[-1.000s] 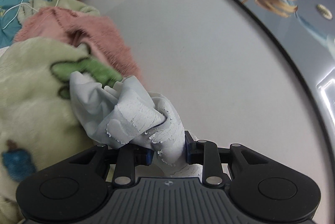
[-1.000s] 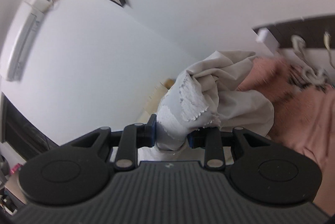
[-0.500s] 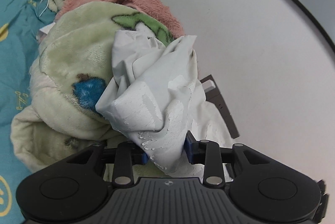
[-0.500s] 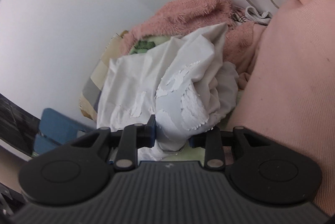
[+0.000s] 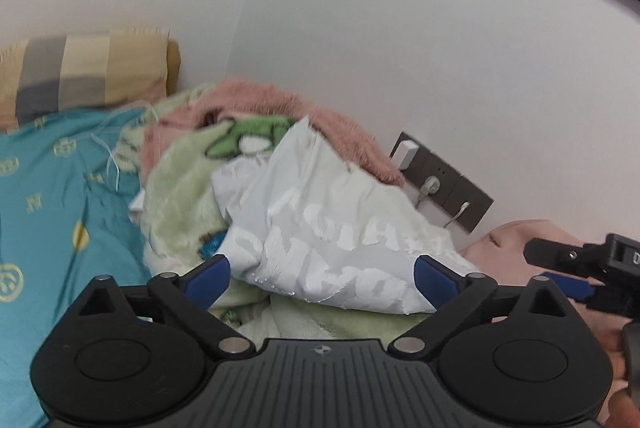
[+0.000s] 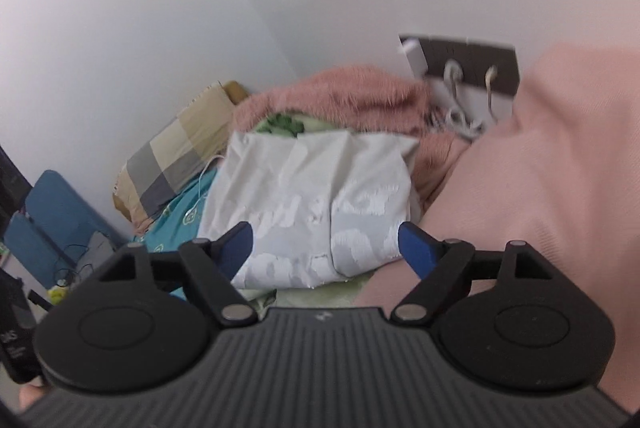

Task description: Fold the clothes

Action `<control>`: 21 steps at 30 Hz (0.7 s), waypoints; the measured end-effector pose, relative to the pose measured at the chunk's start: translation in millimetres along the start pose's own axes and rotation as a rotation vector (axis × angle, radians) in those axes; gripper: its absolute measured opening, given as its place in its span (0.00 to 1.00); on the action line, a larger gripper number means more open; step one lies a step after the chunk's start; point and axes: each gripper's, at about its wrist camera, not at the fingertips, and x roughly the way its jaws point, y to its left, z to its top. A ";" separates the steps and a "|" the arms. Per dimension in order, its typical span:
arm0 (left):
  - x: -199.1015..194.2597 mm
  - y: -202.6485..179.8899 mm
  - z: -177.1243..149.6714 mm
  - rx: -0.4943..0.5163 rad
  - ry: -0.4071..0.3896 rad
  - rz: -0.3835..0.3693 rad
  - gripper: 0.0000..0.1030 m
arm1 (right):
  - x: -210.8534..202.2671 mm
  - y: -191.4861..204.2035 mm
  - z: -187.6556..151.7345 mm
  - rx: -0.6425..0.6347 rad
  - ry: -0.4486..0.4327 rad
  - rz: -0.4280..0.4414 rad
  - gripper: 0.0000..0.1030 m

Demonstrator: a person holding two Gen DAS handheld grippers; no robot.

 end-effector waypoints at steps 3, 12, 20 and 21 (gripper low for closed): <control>-37.3 -13.6 -2.5 0.048 -0.054 0.009 1.00 | -20.9 15.2 -0.3 -0.052 -0.044 -0.007 0.80; -121.8 -38.3 -35.3 0.169 -0.188 0.079 1.00 | -79.0 52.0 -36.7 -0.185 -0.170 0.006 0.80; -166.2 -36.7 -71.1 0.148 -0.301 0.076 1.00 | -99.2 64.6 -77.4 -0.268 -0.225 0.027 0.80; -171.1 -35.9 -73.9 0.151 -0.308 0.077 1.00 | -100.7 65.6 -82.2 -0.274 -0.235 0.026 0.80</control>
